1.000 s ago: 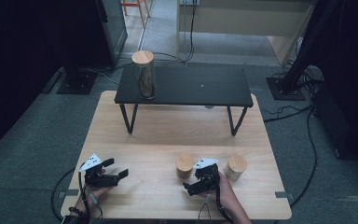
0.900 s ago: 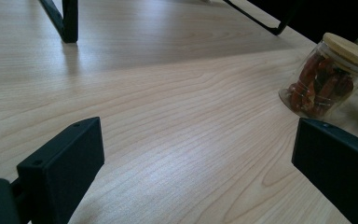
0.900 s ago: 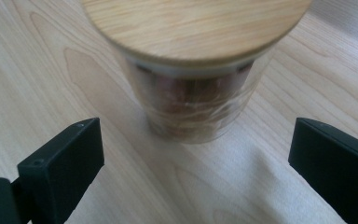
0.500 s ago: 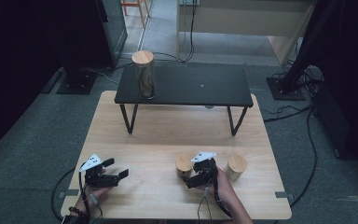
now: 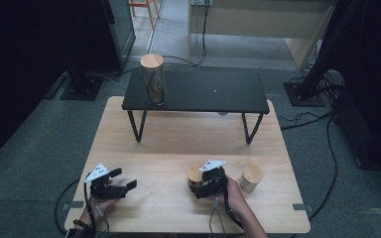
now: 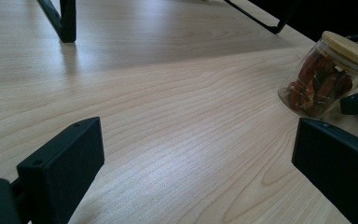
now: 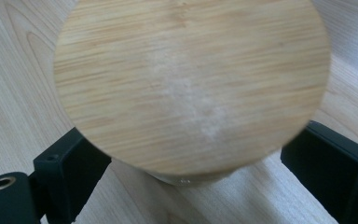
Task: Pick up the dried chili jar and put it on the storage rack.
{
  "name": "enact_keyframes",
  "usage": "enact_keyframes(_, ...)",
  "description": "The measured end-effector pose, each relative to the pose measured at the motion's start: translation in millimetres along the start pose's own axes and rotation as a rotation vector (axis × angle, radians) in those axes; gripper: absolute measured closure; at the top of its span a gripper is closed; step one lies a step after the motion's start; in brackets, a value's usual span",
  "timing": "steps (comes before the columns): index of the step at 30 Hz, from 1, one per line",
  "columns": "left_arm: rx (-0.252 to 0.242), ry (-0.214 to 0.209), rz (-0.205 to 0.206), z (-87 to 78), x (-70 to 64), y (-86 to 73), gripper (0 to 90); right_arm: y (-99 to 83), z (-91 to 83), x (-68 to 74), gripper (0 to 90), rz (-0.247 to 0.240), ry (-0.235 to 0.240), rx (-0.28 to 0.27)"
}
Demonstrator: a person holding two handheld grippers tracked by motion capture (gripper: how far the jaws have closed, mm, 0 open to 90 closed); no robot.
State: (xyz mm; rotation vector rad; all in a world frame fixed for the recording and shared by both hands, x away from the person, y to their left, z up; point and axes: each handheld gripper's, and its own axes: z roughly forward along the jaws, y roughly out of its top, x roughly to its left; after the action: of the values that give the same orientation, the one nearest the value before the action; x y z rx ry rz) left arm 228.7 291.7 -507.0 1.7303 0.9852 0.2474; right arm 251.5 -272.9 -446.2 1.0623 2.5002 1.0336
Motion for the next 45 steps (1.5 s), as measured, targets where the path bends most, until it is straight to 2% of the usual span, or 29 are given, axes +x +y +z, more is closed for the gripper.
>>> enact_keyframes(13,0.0,-0.001,0.001,-0.1,0.2,0.1,2.2,-0.3,0.8,-3.4,24.1,-0.014,0.022,-0.014)
enact_keyframes(24,-0.001,-0.001,-0.001,-0.1,0.2,-0.2,2.2,-0.2,-0.7,0.1,25.5,-0.043,0.011,-0.016)
enact_keyframes(32,-0.001,-0.002,-0.001,-0.1,0.4,-0.1,2.2,-0.2,-3.1,1.3,25.7,-0.046,0.002,-0.018)
enact_keyframes(36,0.001,-0.001,0.0,0.1,0.1,0.2,2.2,-1.4,-8.8,-0.3,25.7,-0.044,-0.003,-0.038)
enact_keyframes(45,0.003,0.003,0.002,0.4,-1.0,0.6,2.2,8.3,-25.4,0.1,25.7,-0.056,-0.007,-0.042)
